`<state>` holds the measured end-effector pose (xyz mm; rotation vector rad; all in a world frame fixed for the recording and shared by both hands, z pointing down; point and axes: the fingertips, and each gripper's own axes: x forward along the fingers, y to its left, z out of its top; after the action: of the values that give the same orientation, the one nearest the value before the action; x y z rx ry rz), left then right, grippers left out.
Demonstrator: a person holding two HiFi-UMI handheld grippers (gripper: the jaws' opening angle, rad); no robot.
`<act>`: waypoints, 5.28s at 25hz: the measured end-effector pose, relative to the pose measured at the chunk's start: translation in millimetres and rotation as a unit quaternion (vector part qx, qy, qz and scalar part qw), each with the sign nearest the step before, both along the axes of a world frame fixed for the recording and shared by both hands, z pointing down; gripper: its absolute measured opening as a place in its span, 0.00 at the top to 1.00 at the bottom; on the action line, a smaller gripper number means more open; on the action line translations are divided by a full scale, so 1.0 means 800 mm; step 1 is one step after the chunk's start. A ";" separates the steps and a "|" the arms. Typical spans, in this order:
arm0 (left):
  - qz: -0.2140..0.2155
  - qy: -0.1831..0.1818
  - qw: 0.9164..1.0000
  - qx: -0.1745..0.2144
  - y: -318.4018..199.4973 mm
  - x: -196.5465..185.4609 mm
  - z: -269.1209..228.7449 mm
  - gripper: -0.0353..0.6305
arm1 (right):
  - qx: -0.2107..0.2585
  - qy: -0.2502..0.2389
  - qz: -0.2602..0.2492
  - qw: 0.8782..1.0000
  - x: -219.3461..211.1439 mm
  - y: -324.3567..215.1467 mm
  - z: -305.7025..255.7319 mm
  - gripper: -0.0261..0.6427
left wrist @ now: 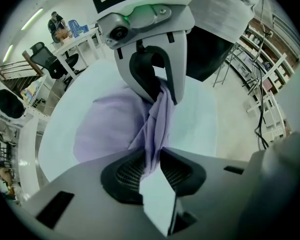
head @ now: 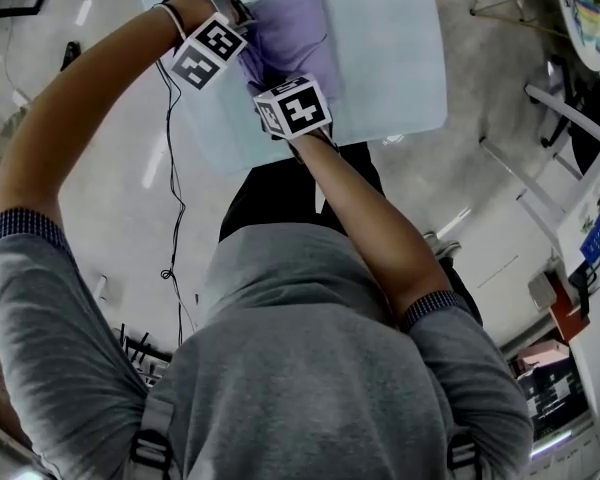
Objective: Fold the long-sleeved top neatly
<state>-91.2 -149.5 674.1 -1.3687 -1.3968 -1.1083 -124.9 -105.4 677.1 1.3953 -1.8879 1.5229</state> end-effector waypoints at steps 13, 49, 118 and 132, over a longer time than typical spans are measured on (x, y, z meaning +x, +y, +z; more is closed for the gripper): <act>-0.083 -0.056 0.995 0.016 -0.023 -0.074 0.035 0.57 | 0.006 -0.020 -0.086 0.996 -0.074 -0.003 0.011 0.54; -0.239 0.022 0.964 -0.115 0.032 0.182 0.000 0.53 | -0.006 0.083 0.032 0.996 0.126 0.107 0.032 0.49; -0.707 0.512 0.398 -0.282 0.217 0.042 -0.506 0.92 | 0.494 0.095 -0.219 0.836 0.190 0.166 -0.483 0.95; -0.716 0.536 0.337 -0.293 0.227 0.035 -0.537 0.92 | 0.518 0.070 -0.213 0.826 0.189 0.195 -0.513 0.95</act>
<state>-62.8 32.3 244.8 -3.0551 0.9800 -0.0029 26.5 50.5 266.9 1.1895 -2.8045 0.0854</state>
